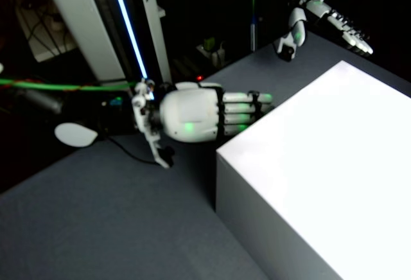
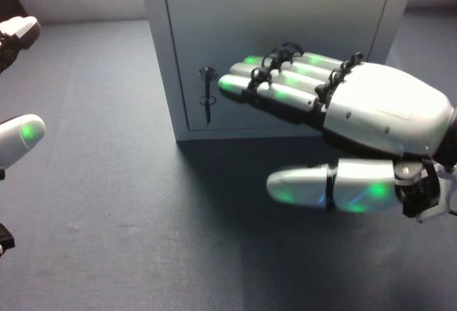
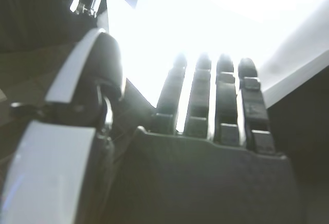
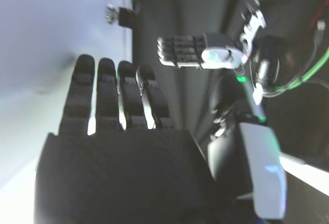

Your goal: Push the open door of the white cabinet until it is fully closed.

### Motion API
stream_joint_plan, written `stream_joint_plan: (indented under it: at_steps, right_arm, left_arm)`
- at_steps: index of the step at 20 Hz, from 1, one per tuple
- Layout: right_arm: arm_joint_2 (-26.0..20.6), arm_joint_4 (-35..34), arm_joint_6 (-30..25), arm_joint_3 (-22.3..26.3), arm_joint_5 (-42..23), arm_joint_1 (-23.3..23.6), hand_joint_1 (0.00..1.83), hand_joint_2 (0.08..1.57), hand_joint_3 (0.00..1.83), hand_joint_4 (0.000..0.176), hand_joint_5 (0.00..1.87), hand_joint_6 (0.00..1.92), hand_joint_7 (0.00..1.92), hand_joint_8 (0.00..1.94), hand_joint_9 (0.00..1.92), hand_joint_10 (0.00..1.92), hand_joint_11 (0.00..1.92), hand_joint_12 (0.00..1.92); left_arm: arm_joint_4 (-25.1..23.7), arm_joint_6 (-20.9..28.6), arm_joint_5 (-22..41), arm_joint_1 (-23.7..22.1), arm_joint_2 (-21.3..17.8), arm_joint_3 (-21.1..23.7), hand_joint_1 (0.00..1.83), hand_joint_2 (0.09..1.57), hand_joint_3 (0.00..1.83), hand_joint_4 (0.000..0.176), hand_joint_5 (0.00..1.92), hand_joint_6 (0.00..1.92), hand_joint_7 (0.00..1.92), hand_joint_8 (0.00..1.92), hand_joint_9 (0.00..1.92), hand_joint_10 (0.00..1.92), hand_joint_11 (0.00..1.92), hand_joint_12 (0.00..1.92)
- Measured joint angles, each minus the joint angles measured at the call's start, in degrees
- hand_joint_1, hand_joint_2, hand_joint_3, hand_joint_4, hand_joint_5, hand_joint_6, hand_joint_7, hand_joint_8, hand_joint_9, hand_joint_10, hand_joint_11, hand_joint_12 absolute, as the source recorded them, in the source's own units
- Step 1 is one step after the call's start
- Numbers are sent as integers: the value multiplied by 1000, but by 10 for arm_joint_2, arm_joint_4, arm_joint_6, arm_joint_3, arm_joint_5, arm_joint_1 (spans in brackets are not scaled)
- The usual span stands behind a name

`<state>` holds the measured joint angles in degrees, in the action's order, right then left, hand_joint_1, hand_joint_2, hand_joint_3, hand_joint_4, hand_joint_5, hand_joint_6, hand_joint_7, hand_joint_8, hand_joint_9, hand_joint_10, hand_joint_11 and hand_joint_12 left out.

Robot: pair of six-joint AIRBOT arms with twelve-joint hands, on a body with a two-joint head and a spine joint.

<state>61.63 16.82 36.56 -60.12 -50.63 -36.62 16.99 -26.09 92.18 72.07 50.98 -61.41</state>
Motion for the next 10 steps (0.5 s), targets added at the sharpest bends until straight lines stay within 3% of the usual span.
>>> stream_joint_plan:
  at_steps: [3, 7, 10]
  right_arm:
    - [-20, 26, -13, 22, -24, -1, 237, 1217, 0, 0, 0, 0, 0, 0, 0, 0, 0, 32]
    - [-65, 23, -16, 45, -63, -30, 245, 1201, 0, 0, 0, 0, 0, 0, 0, 0, 0, 0]
    - [-106, 6, -16, 66, -101, -68, 145, 1203, 0, 0, 0, 0, 0, 0, 0, 0, 42, 32]
  left_arm:
    - [1, 1, 0, 0, 0, 0, 308, 1444, 0, 0, 24, 3, 0, 0, 0, 0, 0, 0]
    - [2, 2, 0, 0, 0, 1, 308, 1443, 0, 0, 20, 0, 0, 0, 0, 0, 0, 0]
    - [1, 2, 0, 2, 0, 2, 283, 1443, 0, 0, 2, 0, 0, 0, 0, 0, 0, 0]
